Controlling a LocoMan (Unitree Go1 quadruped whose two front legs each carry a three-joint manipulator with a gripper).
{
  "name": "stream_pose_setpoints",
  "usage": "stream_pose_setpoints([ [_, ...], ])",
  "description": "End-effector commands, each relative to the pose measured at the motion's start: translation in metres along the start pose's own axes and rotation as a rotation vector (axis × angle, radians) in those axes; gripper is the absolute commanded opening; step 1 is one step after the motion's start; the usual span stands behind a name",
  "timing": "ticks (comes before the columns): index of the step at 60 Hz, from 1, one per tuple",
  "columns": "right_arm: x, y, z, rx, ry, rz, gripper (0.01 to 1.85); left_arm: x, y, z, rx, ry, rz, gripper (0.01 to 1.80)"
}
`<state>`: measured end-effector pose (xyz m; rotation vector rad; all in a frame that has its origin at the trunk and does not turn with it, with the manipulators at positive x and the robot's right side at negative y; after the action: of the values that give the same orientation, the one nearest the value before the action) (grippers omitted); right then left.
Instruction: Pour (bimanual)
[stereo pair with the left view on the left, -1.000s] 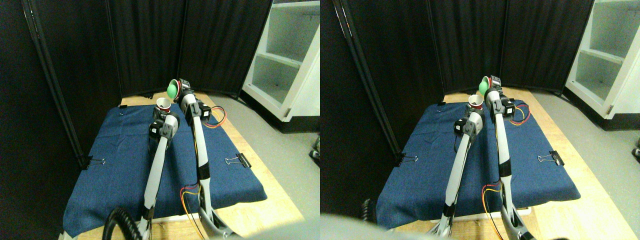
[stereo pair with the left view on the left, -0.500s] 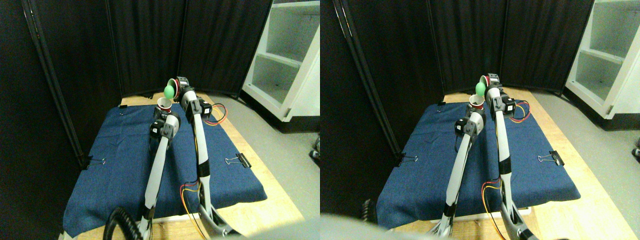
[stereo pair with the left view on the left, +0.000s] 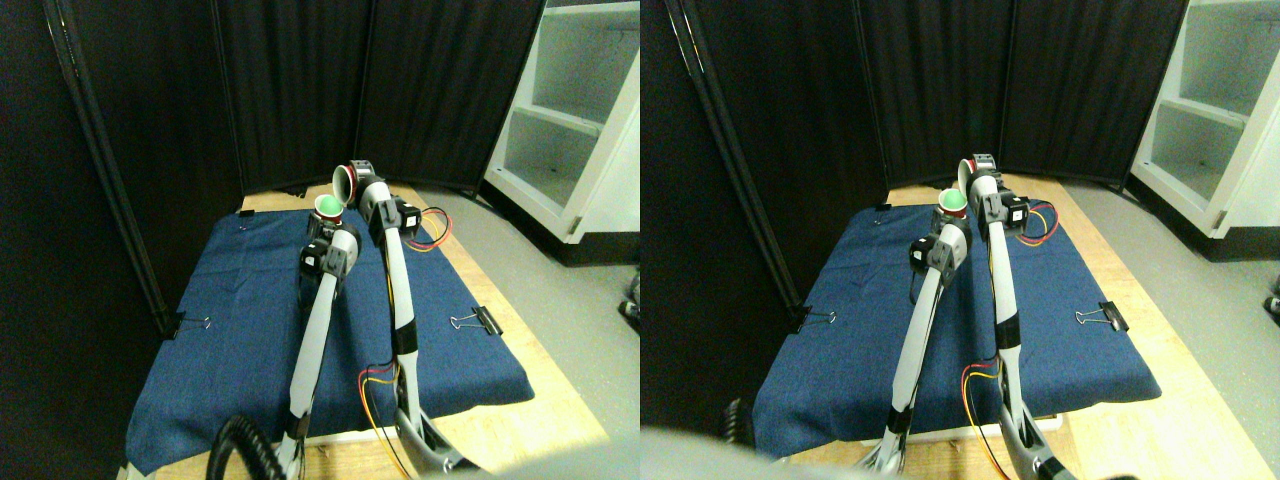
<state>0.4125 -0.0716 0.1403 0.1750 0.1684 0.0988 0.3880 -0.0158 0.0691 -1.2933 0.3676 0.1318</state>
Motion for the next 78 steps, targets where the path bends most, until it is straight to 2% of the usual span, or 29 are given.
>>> stream_pose_setpoints([
  [1, 0.005, -0.003, 0.003, 0.072, -0.058, -0.044, 0.33, -0.001, -0.007, 0.001, -0.009, -0.004, -0.048, 0.33],
  [3, 0.006, -0.009, 0.001, 0.139, -0.083, -0.093, 0.33, -0.001, -0.007, 0.003, -0.008, -0.009, -0.046, 0.33],
  [6, 0.006, -0.01, 0.001, 0.145, -0.088, -0.1, 0.33, -0.001, -0.007, 0.003, -0.006, -0.011, -0.044, 0.33],
  [7, 0.004, -0.014, -0.001, 0.172, -0.108, -0.136, 0.33, -0.001, -0.006, 0.005, 0.001, -0.016, -0.045, 0.33],
  [9, 0.003, -0.017, -0.002, 0.205, -0.116, -0.151, 0.33, -0.001, -0.006, 0.007, 0.003, -0.022, -0.042, 0.33],
  [21, 0.001, -0.033, 0.0, 0.52, -0.182, -0.192, 0.33, -0.001, -0.002, 0.018, 0.01, -0.052, -0.035, 0.33],
  [32, 0.002, -0.046, -0.007, 0.723, -0.223, -0.168, 0.33, -0.001, 0.003, 0.036, 0.025, -0.084, -0.048, 0.33],
  [39, 0.003, -0.055, -0.015, 0.865, -0.261, -0.202, 0.33, 0.0, 0.008, 0.054, 0.018, -0.107, -0.044, 0.33],
  [41, 0.003, -0.057, -0.017, 0.909, -0.258, -0.193, 0.33, 0.0, 0.011, 0.058, 0.01, -0.115, -0.044, 0.33],
  [43, 0.004, -0.059, -0.02, 1.001, -0.258, -0.172, 0.33, 0.001, 0.013, 0.062, 0.013, -0.125, -0.048, 0.33],
  [49, 0.002, -0.064, -0.03, 1.175, -0.278, -0.187, 0.33, 0.001, 0.02, 0.073, 0.015, -0.159, -0.048, 0.33],
  [52, 0.001, -0.066, -0.035, 1.209, -0.293, -0.219, 0.33, 0.001, 0.023, 0.079, 0.013, -0.176, -0.044, 0.33],
  [58, 0.0, -0.07, -0.042, 1.306, -0.3, -0.204, 0.33, 0.001, 0.029, 0.088, 0.03, -0.192, -0.039, 0.33],
  [66, 0.0, -0.077, -0.05, 1.285, -0.3, -0.19, 0.33, 0.002, 0.037, 0.099, 0.026, -0.219, -0.027, 0.33],
  [72, -0.004, -0.081, -0.054, 1.317, -0.291, -0.194, 0.33, 0.006, 0.045, 0.11, 0.006, -0.262, -0.016, 0.33],
  [78, -0.003, -0.083, -0.058, 1.321, -0.275, -0.186, 0.33, 0.008, 0.05, 0.113, -0.015, -0.285, -0.005, 0.33],
])
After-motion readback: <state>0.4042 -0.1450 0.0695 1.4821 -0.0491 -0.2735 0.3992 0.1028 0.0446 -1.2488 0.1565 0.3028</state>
